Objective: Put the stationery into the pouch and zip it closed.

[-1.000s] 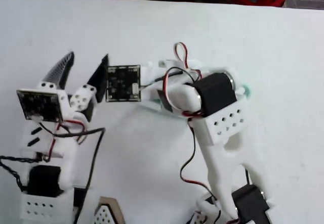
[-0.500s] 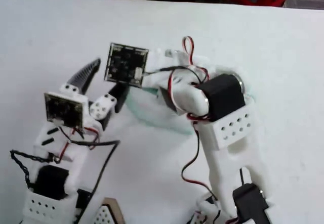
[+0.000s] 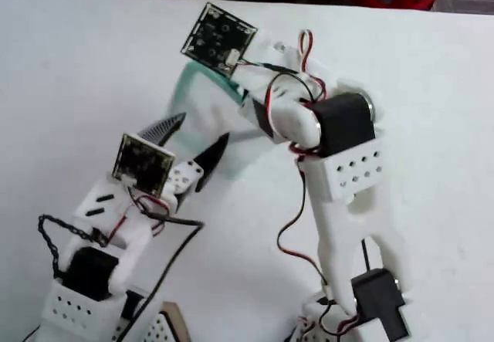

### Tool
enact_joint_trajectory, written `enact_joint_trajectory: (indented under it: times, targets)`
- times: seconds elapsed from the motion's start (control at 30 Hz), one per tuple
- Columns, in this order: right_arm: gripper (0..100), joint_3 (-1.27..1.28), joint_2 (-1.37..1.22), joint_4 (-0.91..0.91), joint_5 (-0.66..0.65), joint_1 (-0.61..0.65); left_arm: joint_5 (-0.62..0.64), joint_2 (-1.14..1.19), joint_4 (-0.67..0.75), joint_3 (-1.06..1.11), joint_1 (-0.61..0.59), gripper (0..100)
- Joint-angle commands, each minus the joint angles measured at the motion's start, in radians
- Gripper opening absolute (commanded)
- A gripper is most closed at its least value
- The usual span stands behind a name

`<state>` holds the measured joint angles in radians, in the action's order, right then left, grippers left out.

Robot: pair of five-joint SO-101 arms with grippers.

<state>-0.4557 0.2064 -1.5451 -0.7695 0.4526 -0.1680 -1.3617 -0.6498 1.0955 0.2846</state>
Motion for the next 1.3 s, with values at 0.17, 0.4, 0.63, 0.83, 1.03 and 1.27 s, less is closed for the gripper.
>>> enact_joint_trajectory:
  times: [0.17,0.4,0.63,0.83,1.03,1.27]
  targets:
    - [1.9,-0.054,-0.001,0.044,0.258,-0.018,0.081,-0.012,-0.021,-0.015,0.015,26]
    - [1.9,-0.058,0.002,0.054,0.575,-0.015,0.222,-0.088,-0.052,-0.009,0.14,26]
    - [1.9,-0.06,-0.001,0.059,0.85,-0.016,0.265,-0.266,-0.14,-0.002,0.278,25]
    - [1.8,-0.06,0.005,0.051,1.023,-0.01,0.259,-0.289,-0.014,0.164,0.277,25]
    - [1.8,-0.06,0.001,0.015,1.037,0.019,0.265,-0.289,0.143,0.256,0.206,25]
    - [2.0,-0.061,0.002,0.004,1.04,0.084,0.262,-0.289,0.25,0.347,0.171,25]
